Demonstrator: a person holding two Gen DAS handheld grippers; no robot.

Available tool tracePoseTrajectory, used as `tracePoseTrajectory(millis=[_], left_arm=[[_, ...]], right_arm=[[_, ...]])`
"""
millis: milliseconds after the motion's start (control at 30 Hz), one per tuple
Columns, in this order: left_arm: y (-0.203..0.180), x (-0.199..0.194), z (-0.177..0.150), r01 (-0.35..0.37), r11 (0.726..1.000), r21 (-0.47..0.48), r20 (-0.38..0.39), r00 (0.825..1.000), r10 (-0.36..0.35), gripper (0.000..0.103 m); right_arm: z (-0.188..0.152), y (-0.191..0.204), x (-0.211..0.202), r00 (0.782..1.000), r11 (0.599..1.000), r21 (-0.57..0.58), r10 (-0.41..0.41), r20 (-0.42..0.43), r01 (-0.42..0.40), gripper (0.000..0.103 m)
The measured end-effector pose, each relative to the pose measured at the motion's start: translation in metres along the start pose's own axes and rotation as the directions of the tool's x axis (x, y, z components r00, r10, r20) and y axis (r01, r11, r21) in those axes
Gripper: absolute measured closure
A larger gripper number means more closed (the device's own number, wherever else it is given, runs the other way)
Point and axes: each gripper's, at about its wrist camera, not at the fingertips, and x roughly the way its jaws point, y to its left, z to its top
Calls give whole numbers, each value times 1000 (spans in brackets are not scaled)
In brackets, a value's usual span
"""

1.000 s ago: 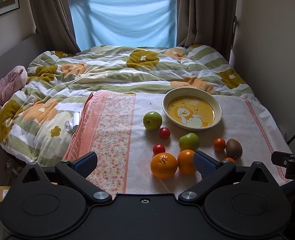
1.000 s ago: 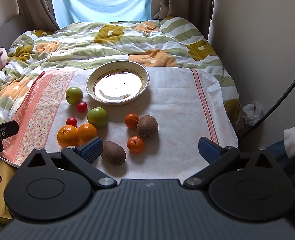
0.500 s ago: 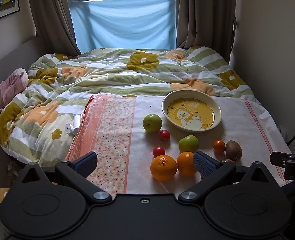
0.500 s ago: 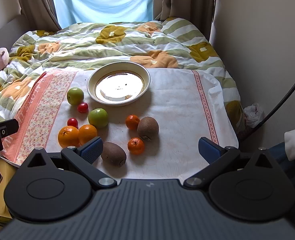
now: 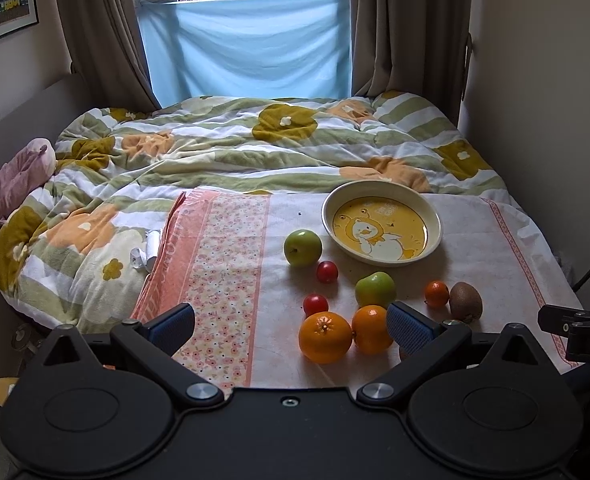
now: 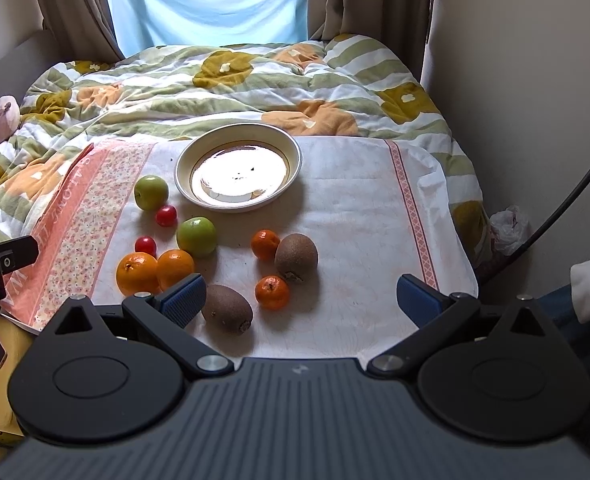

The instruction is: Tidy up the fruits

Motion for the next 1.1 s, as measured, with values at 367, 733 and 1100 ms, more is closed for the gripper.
tracePoseTrajectory(millis=[367,733,1100], left_arm=[[-2,1,0,6,1000,2,2,1000,-6,0],[-3,0,1,3,1000,2,5,1000,-3,0],[-4,13,7,1,999,38,-7,1000,-1,0]], right_arm=[[0,-1,1,1000,1000,0,1,-1,-1,0],[1,-2,2,1000,1000,0,3,-1,-3,0],[6,-7,12,996,996,19,88,-25,-87,0]])
